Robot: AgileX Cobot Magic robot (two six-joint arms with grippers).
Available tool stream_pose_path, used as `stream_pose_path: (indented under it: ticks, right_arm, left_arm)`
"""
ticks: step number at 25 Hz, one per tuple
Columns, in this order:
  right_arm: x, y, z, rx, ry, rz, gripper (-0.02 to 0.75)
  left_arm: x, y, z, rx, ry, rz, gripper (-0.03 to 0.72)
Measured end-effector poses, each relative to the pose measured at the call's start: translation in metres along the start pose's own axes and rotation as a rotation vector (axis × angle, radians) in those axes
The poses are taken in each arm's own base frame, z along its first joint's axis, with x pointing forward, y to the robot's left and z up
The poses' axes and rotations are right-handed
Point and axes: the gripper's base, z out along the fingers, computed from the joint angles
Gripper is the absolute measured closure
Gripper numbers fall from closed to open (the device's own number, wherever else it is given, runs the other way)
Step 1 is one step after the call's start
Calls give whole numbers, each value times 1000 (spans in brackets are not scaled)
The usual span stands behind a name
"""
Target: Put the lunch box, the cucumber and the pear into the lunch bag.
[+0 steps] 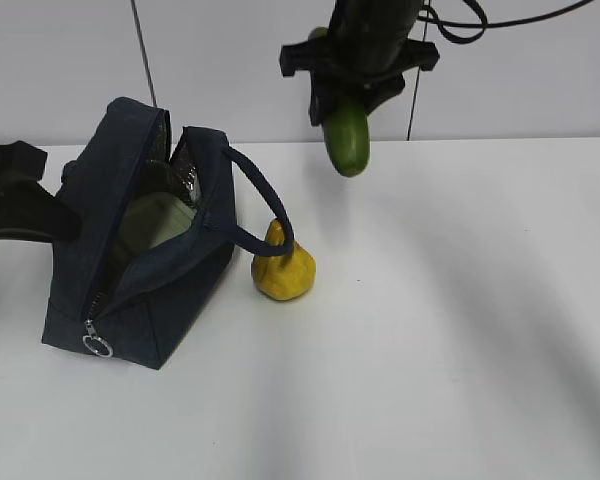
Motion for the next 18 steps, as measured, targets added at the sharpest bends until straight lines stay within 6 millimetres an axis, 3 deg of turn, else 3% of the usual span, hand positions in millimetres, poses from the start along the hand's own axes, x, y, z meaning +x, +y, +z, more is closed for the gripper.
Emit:
stream_pose_path:
  ticks: [5,10,18]
  right_arm:
    - [-1,25,-12,-255,3,-14,376]
    - [3,47,-13,-379,21,-45,376]
    - [20,91,29,-501,104,-138,376]
  left_arm:
    - [0,0,0,0,0,0,685]
    - [0,0,0,0,0,0,685]
    - [0,0,0,0,0,0,685]
